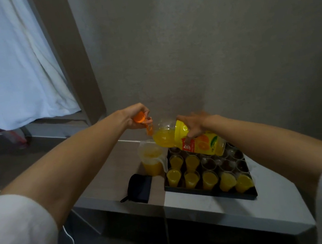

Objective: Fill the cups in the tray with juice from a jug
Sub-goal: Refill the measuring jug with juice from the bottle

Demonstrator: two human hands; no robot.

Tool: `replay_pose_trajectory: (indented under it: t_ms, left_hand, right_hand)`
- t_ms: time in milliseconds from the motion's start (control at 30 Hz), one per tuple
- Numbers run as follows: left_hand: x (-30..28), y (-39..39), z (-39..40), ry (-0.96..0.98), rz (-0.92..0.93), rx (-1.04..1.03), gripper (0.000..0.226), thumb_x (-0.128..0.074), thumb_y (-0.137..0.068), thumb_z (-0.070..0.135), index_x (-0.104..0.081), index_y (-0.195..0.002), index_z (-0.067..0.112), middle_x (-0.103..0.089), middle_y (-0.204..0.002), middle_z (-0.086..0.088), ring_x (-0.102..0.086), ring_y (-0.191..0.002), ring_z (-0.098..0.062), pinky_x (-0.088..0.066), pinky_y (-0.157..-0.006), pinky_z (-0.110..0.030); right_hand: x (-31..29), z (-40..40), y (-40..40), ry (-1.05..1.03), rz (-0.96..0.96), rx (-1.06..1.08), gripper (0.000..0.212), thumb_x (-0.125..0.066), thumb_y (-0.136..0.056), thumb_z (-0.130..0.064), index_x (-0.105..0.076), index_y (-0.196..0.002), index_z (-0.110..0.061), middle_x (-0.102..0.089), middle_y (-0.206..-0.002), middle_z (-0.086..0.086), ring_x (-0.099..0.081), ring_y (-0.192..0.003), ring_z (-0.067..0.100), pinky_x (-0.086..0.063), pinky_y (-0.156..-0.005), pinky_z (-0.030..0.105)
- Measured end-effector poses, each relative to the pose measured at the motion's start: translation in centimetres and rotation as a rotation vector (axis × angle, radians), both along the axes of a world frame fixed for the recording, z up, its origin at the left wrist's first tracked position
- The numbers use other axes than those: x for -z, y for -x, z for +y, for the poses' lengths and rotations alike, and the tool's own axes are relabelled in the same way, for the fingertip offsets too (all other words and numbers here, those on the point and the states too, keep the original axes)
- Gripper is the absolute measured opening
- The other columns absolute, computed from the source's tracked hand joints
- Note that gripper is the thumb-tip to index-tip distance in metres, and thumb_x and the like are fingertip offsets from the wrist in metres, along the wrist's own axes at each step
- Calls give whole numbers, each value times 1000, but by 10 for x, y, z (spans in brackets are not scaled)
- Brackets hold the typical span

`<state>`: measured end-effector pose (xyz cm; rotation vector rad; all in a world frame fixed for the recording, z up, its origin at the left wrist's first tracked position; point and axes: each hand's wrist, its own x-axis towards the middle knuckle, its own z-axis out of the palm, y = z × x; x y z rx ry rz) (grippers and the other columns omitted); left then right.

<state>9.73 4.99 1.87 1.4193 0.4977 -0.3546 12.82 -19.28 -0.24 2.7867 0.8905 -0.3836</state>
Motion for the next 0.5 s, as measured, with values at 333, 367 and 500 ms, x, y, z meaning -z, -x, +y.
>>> replay_pose_trajectory:
  t_ms: [333, 367, 500]
  left_hand:
    - [1, 1, 21, -15, -24, -61, 27, -34, -80, -8, -42, -60, 7, -44, -71, -10, -53, -65, -19, -55, -59, -22]
    - [-1, 2, 22, -17, -30, -58, 25, -34, -76, -9, -42, -60, 8, -43, -70, -10, -52, -62, -19, -53, -56, -21]
    - [-7, 3, 23, 28, -75, -38, 14, -40, -54, -4, -40, -59, 9, -39, -69, -9, -45, -56, -20, -45, -63, -26]
  right_hand:
    - [25, 17, -8, -76, -17, -11, 115, -82, -73, -64, -16, -160, -28, -55, -147, 13, -58, -125, 38, -52, -92, 42]
    - [27, 18, -9, -83, -19, -11, 116, -82, -73, -64, -15, -161, -28, -54, -148, 13, -58, -126, 38, -53, -94, 43]
    - [30, 25, -15, -88, -22, -11, 121, -80, -73, -68, -9, -162, -29, -51, -151, 12, -56, -130, 38, -52, -99, 45]
